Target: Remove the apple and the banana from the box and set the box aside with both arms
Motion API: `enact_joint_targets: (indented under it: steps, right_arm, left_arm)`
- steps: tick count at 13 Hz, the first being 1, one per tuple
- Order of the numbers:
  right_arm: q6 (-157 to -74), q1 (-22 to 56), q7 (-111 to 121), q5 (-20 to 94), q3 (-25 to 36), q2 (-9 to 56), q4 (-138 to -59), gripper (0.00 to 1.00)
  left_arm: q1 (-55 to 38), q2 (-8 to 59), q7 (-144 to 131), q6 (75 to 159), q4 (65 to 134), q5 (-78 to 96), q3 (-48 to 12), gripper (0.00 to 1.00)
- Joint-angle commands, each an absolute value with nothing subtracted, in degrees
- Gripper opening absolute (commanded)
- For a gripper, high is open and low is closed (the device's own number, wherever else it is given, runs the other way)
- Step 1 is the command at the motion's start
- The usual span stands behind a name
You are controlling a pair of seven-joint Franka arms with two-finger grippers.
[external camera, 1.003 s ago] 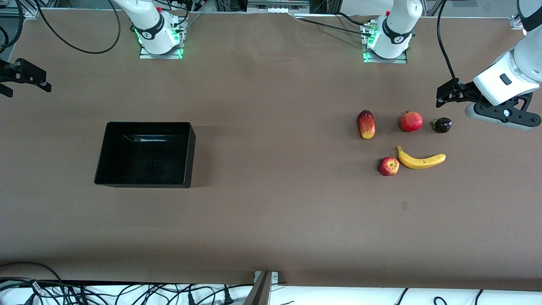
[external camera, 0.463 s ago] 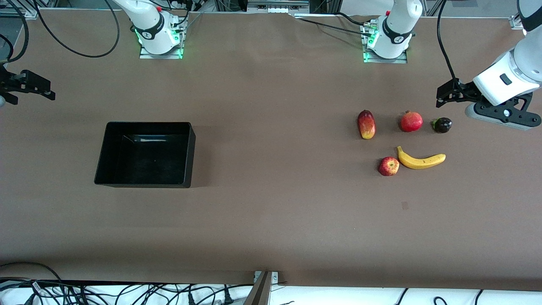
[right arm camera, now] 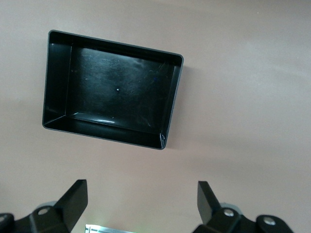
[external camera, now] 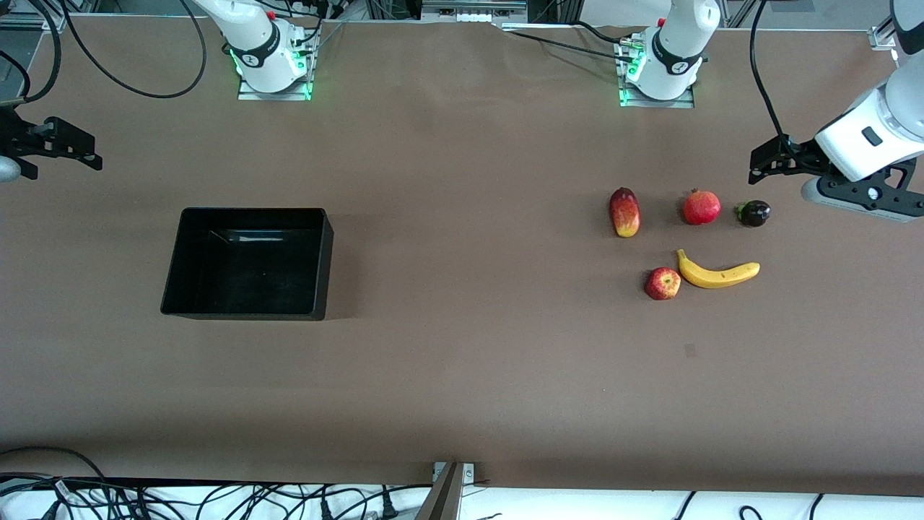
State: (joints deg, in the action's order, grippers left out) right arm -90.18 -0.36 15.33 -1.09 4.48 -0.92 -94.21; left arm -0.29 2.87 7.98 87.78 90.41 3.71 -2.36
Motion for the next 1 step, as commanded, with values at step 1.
enact_joint_targets:
  steps: [1]
  right_arm:
    - [-89.74,-0.44,14.50,-1.67,3.96,-2.20,-94.75,1.00]
  left_arm:
    - [1.93,3.34,7.73,87.45,89.38,7.38,-2.20,1.00]
